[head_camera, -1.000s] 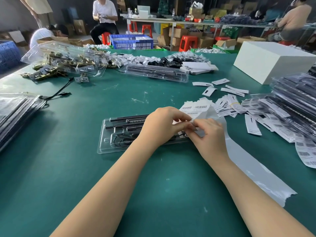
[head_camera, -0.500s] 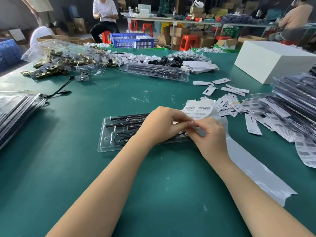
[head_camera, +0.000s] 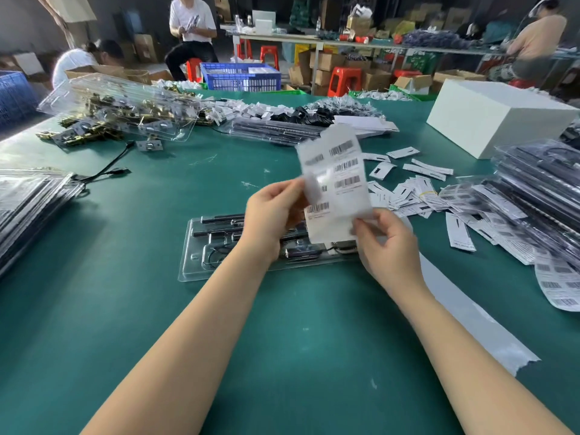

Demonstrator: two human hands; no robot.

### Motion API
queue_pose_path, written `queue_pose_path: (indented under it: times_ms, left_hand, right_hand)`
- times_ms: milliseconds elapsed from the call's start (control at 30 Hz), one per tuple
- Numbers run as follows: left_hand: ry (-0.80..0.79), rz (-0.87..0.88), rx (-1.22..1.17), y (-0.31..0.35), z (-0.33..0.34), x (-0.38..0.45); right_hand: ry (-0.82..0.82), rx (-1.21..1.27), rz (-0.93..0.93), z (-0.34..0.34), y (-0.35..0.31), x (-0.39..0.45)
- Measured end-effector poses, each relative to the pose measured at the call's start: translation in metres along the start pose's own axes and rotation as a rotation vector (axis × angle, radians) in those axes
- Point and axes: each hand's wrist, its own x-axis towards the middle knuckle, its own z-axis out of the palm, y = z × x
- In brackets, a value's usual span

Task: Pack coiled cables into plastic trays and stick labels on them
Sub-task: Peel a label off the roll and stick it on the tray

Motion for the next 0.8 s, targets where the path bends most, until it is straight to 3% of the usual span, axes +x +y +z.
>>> queue_pose_path:
  times_ms: [100, 167, 233, 367, 500, 600, 700, 800]
  left_hand:
    - [0.258, -0.036, -0.131, 0.005, -0.017, 0.009]
    - [0.339, -0.027, -0.131, 0.006, -0.026, 0.014]
    - [0.367, -0.03, -0.137, 0.006, -0.031, 0.017]
    - [0.362, -0.026, -0.138, 0.004, -0.032, 0.018]
    - [0.347, -0.025, -0.116, 0.002, -0.03, 0.018]
    - [0.355, -0.026, -0.117, 0.001, -0.031, 0.017]
    - [0.362, -0.012, -0.138, 0.002, -0.033, 0.018]
    - [0.383, -0.003, -0.158, 0.001, -0.034, 0.018]
  right_hand:
    - [0.162, 0.109, 0.302, -0.02, 0.001, 0.032]
    - [0.23, 0.154, 0.498, -0.04, 0.004, 0.063]
    - [0.241, 0.066, 0.568, -0.064, 0.009, 0.091]
    - [0.185, -0.379, 0.501, -0.119, 0.018, 0.126]
    - [0.009, -0.882, 0.515, -0.149, 0.019, 0.149]
    - [-0.018, -1.002, 0.483, -0.145, 0.026, 0.146]
    - [0.15, -1.142, 0.342, -0.125, 0.035, 0.124]
    - [0.007, -1.26, 0.381, -0.099, 0.04, 0.105]
